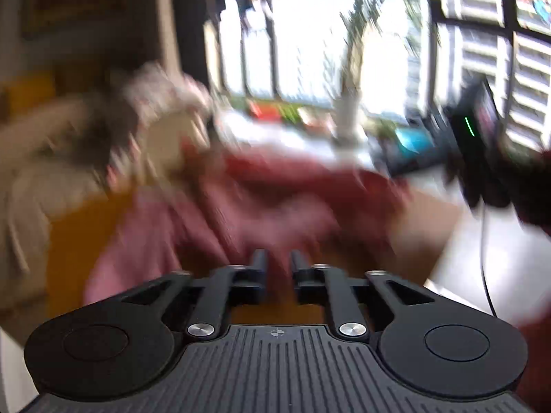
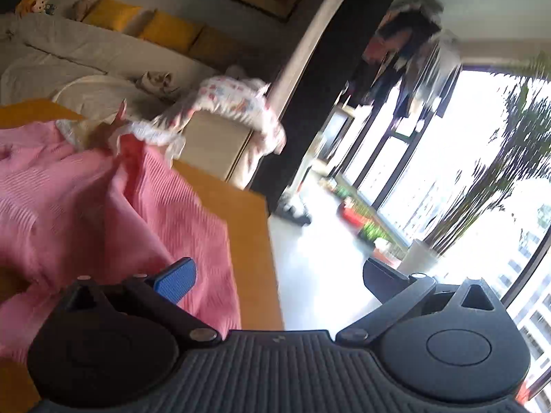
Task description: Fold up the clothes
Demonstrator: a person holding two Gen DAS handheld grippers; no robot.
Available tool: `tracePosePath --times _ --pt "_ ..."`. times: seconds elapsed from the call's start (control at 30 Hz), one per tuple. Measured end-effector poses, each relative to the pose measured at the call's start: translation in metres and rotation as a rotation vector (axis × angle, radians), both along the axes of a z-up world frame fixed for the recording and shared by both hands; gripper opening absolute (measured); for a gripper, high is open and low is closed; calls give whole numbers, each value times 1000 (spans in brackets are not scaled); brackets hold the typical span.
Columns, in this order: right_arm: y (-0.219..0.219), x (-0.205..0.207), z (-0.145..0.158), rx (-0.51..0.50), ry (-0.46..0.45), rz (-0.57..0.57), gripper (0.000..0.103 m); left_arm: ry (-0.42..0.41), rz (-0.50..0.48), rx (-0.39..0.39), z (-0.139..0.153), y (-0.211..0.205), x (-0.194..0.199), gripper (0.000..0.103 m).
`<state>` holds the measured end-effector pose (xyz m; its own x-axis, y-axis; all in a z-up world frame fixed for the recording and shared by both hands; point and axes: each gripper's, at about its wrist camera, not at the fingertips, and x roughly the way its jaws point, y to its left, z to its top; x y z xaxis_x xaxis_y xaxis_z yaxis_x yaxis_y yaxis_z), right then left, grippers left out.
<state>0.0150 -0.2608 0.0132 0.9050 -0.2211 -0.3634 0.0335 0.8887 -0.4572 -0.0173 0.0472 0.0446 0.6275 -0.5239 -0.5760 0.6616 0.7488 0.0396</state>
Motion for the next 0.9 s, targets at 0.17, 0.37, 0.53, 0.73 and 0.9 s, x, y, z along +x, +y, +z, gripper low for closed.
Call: tracePosePath --times 0.17,0.37,0.53,0.73,0.9 --pt "-11 -16 -9 91 82 40 103 177 177 -78 -23 6 12 98" --pt "10 8 -3 426 182 180 103 174 342 -78 -24 -45 57 103" --pt "25 42 -26 552 277 149 103 122 354 -51 -26 -63 60 103" --pt "39 47 -40 682 321 188 103 119 346 -51 -31 -54 64 103" --pt "19 39 -37 904 326 178 103 123 353 -56 -34 -50 63 103"
